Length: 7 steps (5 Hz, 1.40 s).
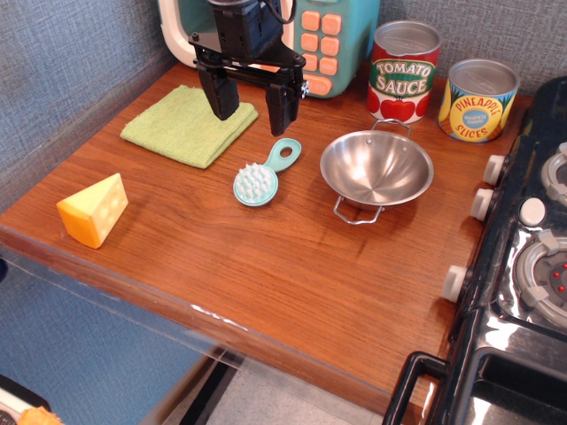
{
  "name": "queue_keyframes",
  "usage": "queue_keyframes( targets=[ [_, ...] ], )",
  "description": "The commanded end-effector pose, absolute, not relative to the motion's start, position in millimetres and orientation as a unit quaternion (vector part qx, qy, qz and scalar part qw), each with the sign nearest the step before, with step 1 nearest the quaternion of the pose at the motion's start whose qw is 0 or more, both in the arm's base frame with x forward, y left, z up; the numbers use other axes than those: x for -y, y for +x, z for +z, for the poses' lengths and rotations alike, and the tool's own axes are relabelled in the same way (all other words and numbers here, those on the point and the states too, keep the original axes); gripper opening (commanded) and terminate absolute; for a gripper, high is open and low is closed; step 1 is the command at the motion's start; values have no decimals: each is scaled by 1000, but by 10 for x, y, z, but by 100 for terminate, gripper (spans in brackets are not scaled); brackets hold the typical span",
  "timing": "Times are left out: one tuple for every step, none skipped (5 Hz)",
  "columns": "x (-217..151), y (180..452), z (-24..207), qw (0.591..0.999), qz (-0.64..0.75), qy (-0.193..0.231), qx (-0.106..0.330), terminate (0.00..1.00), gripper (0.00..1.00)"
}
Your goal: Place the colander on the green towel
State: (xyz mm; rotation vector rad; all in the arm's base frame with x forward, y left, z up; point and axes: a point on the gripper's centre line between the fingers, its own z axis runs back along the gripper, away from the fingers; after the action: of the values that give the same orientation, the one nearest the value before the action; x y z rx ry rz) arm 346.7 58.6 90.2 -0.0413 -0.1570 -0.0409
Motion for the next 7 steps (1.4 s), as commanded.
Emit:
queue_keyframes(
  targets=[
    [-586,3467,902,996,-20,-21,78,0,100],
    [-364,3630,840,995,-37,-24,91,0,100],
    [-166,3800,785,994,-40,-13,99,0,100],
    [28,3945,738,994,-44,-11,103,0,100],
    [62,4036,637,995,-37,10,93,0,100],
    [-66,4066,519,997,-10,22,78,0,100],
    [-190,4076,349,998,14,23,53,0,100]
  ],
)
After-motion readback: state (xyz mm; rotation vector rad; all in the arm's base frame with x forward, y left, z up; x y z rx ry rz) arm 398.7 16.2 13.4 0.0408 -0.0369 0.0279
